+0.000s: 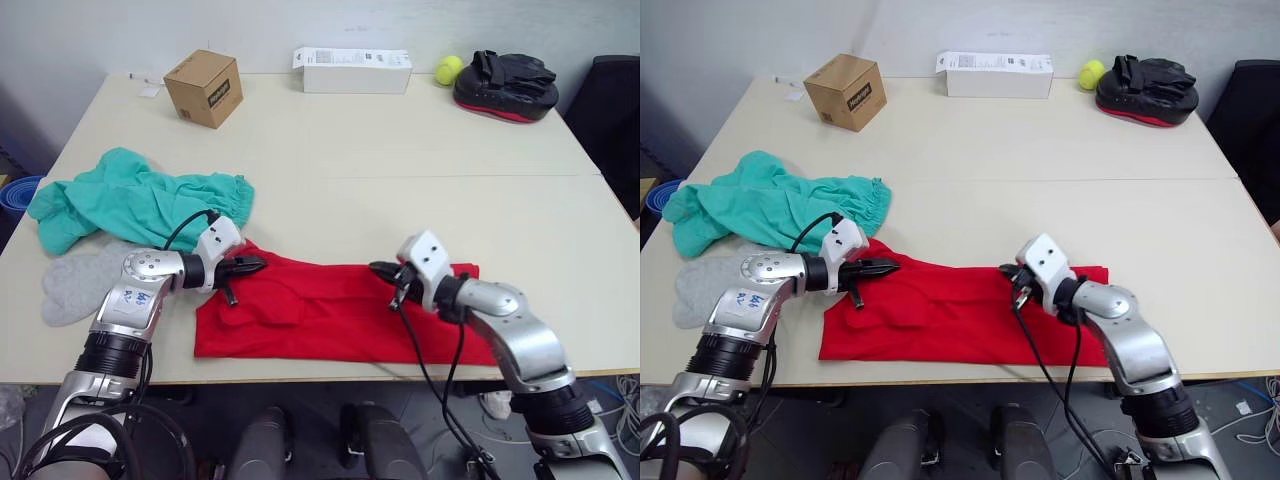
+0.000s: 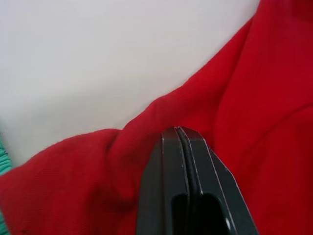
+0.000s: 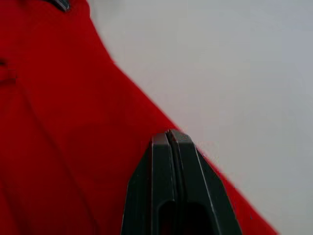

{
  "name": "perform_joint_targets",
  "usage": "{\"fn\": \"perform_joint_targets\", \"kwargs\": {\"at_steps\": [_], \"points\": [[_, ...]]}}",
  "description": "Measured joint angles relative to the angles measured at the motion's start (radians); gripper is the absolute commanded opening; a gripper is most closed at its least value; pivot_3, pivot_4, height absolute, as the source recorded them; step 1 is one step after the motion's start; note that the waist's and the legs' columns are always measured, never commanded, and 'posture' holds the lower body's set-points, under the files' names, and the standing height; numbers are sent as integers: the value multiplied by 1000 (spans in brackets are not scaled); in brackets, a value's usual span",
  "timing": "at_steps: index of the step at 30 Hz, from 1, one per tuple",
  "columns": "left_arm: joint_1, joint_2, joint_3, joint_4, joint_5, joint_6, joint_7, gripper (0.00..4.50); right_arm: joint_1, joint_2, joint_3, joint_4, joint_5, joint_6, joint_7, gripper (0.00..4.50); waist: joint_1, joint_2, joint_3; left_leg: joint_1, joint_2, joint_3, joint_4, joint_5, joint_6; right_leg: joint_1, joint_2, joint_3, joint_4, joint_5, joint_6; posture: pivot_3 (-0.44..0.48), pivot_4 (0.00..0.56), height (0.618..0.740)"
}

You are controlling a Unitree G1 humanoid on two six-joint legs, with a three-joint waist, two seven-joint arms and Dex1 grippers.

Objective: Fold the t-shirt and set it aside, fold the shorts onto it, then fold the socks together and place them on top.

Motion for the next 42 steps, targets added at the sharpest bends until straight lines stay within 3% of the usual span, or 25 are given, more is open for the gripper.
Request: {"fn": "perform_joint_targets", "kwargs": {"at_steps": [3,10,15,21,24,28,32,36,39,42], "points": [[0,0,-5,0,7,-12,-10,15,33,-35,-20,-3,-4,-26,-1,0,1,0,0,0,0,0,0,0,0,0,0,0,0,0,0,0,150,740],[4,5,-3,3,12,-28,-16,15,154,-197,-243,52,-2,-64,-1,0,0,0,0,1,0,-1,0,-1,2,2,-1,0,-2,0,1,0,150,740],[4,4,6,3,9,-21,2,15,207,-221,-358,82,63,-83,53,0,-2,0,0,0,0,-1,-1,-1,2,1,-1,0,-2,0,1,0,150,740],[2,12,57,-63,-57,65,-5,15,118,-317,-374,74,144,-100,207,0,-7,1,1,0,0,0,-1,0,2,0,1,0,-2,0,1,0,150,740],[-2,47,86,-111,-86,101,-20,0,22,-410,-335,137,147,-109,318,561,-6,1,1,0,0,0,-1,0,2,1,1,0,-3,0,1,0,150,740],[-15,92,134,-187,-141,165,-44,866,-135,-480,-212,285,102,-151,484,1892,-5,0,1,0,1,0,-2,0,1,0,1,0,-3,0,1,0,150,740],[37,172,156,-405,-300,244,-188,2097,-323,-479,-42,474,-5,-218,620,3256,-20,1,2,-1,0,0,-3,2,-3,0,1,0,-5,0,0,0,150,740],[80,216,158,-534,-393,303,-252,3386,-451,-448,51,646,-98,-267,675,4500,-26,2,2,0,0,0,-5,3,-5,0,1,0,-5,0,0,0,150,740],[83,218,159,-586,-443,333,-254,4370,-517,-401,104,749,-153,-282,705,4500,-27,2,2,0,0,0,-5,4,-6,0,1,0,-5,0,-1,0,150,740],[84,219,159,-612,-457,341,-243,4481,-528,-374,130,797,-180,-299,728,4500,-26,2,2,0,0,0,-5,4,-6,0,1,0,-4,0,-1,0,150,740]]}}
